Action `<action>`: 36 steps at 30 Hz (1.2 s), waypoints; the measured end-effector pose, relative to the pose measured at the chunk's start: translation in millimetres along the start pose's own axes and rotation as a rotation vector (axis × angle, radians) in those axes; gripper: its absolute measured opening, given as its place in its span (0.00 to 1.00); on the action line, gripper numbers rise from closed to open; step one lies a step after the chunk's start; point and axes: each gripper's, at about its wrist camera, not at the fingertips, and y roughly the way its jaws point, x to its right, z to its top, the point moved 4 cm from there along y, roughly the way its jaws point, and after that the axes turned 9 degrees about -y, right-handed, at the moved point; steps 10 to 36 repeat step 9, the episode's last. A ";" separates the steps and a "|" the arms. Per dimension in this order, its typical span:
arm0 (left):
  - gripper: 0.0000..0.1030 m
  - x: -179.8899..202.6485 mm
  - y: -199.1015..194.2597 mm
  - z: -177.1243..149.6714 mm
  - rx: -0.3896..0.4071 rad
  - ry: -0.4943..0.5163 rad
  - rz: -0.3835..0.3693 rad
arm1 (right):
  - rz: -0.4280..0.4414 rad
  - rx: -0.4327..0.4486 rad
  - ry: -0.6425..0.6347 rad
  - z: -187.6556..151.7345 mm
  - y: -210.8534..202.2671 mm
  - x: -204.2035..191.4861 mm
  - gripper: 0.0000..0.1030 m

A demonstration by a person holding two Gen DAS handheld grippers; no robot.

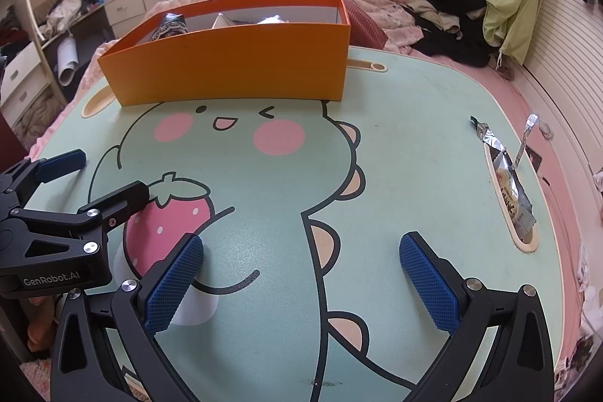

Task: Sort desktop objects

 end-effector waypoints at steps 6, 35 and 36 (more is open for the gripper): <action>1.00 0.0 0.0 0.0 0.001 0.000 0.000 | 0.000 0.000 0.000 0.0 0.0 -0.1 1.00; 1.00 1.1 0.7 -1.0 0.003 0.003 -0.004 | 0.000 0.000 0.000 -0.3 -0.1 0.0 1.00; 1.00 1.1 0.7 -1.0 0.003 0.003 -0.004 | 0.000 0.000 0.000 -0.3 -0.1 0.0 1.00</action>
